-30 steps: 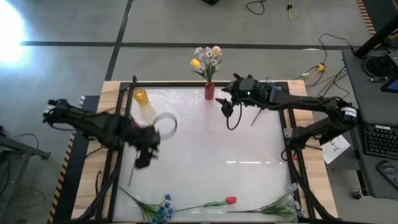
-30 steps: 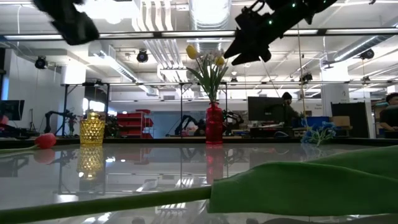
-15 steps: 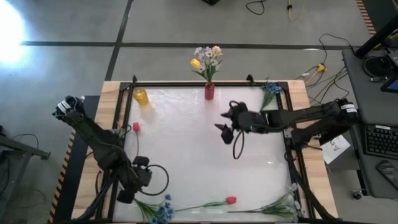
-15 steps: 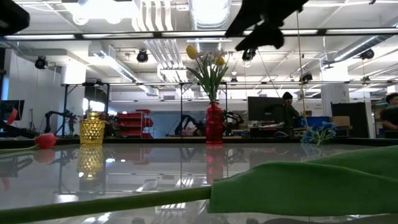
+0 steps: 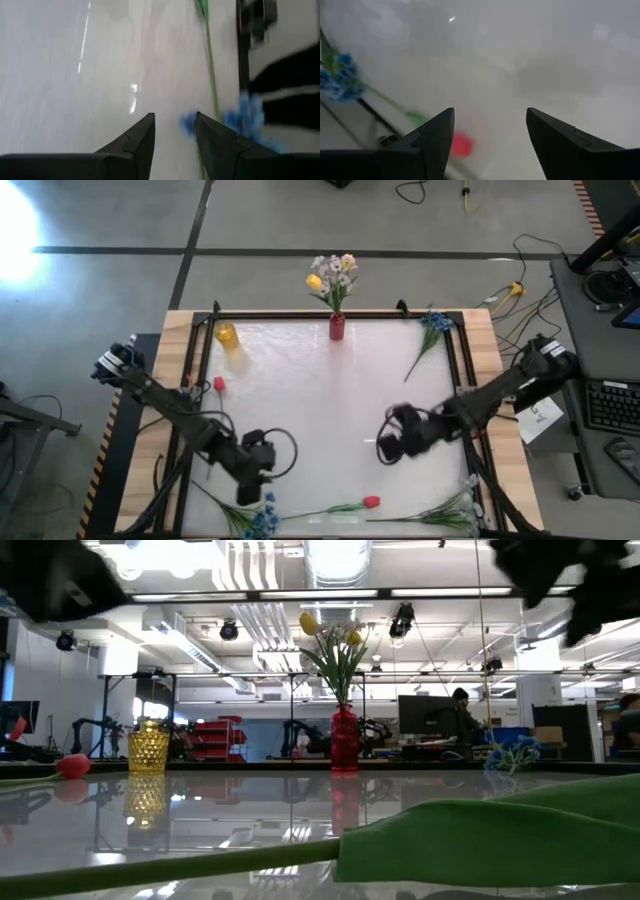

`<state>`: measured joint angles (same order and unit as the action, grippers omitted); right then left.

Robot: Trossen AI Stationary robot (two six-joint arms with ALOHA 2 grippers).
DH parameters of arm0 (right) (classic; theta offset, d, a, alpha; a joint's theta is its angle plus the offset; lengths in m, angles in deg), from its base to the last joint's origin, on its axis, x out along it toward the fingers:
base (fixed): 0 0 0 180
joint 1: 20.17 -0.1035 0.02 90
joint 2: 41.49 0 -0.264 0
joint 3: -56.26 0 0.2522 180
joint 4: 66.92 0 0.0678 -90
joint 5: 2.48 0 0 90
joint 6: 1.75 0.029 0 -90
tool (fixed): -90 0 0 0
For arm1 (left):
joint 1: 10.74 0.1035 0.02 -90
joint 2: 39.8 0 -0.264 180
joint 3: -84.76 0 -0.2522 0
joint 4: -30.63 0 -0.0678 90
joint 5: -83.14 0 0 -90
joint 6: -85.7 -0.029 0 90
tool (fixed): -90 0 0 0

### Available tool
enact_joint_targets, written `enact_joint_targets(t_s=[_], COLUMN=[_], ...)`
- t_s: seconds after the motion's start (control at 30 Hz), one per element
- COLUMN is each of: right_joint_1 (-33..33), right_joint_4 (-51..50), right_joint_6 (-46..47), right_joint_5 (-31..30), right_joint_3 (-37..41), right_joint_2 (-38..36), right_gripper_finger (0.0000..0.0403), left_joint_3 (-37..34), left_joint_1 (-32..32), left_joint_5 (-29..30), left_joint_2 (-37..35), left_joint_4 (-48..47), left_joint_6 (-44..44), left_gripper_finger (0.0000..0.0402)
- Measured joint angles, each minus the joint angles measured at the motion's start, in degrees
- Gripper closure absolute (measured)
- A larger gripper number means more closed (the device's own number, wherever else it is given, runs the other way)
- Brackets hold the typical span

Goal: Sort flowers into vase by color
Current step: Put the white flowers into the red vase

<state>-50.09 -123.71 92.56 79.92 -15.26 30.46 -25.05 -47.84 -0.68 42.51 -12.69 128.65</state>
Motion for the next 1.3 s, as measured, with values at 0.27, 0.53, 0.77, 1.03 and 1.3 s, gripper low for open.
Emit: enact_joint_targets(t_s=[0.27, 0.53, 0.77, 1.03, 1.3], right_joint_1=[-16.50, -20.32, -20.56, -20.45, -19.79], right_joint_4=[7.55, 12.73, 21.46, 17.21, 4.95], right_joint_6=[24.95, 39.40, 41.48, 34.55, 11.12], right_joint_5=[7.78, 14.56, 25.28, 31.61, 34.70], right_joint_3=[0.02, 0.02, 0.00, 0.00, 0.00], right_joint_2=[7.33, 15.85, 22.96, 25.34, 25.29], right_gripper_finger=[0.0161, 0.0166, 0.0159, 0.0173, 0.0179], left_joint_3=[2.24, 2.80, 2.75, 2.73, 2.71], left_joint_1=[6.83, 11.19, 11.02, 11.84, 13.85], left_joint_5=[0.36, 1.04, 0.81, 0.76, 0.74], left_joint_2=[3.21, 2.75, 2.66, 2.61, 2.61], left_joint_4=[3.77, 3.92, 3.66, 3.67, 3.69], left_joint_6=[-5.64, -12.66, -16.51, -22.00, -23.22], left_gripper_finger=[0.0274, 0.0274, 0.0274, 0.0274, 0.0274])
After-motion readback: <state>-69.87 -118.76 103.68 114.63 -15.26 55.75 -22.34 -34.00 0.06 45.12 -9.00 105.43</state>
